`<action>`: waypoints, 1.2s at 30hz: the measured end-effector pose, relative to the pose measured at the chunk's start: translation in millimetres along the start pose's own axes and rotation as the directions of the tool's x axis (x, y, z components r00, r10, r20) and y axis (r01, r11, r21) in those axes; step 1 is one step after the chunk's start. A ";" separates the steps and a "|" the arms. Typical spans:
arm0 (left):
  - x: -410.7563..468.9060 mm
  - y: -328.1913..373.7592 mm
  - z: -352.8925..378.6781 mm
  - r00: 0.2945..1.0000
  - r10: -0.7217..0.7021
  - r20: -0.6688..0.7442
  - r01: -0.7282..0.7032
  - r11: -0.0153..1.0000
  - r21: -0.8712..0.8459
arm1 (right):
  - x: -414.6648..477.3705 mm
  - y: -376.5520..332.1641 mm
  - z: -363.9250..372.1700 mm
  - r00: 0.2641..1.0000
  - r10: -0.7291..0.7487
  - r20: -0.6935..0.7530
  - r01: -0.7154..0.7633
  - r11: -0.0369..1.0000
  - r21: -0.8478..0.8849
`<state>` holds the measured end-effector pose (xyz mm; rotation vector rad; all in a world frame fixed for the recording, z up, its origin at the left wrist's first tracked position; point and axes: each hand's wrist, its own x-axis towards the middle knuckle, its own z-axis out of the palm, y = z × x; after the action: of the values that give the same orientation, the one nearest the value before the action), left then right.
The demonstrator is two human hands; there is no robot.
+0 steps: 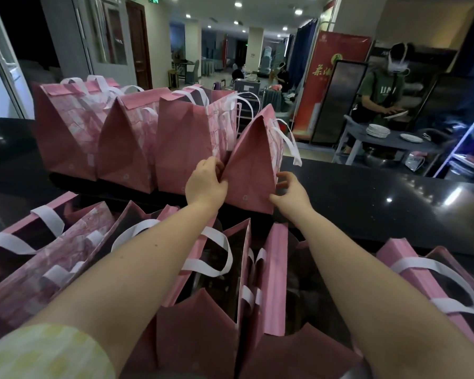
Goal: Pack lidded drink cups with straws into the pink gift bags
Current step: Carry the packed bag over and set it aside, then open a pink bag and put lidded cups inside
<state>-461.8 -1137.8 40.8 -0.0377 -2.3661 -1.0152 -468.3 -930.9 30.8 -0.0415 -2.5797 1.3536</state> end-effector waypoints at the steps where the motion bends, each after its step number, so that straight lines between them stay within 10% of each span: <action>1: -1.3 4.1 -3.7 1.000 0.021 -0.009 -0.021 1.000 0.001 | -1.8 -1.8 -6.1 1.000 -0.023 -0.004 0.023 1.000 -0.012; 17: -111.3 164.8 18.6 0.857 0.382 0.345 -0.490 0.812 0.318 | -109.9 19.7 -173.4 0.965 -0.249 0.080 0.261 0.898 -0.355; 36: -359.6 272.3 122.4 0.912 0.126 0.390 -0.172 0.981 0.085 | -299.6 179.2 -289.7 0.986 -0.163 0.041 0.164 0.879 -0.447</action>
<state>-153.2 -793.7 -28.8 -0.4019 -2.7220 -0.8525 -129.2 -632.8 -12.6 0.1003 -2.7676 0.6770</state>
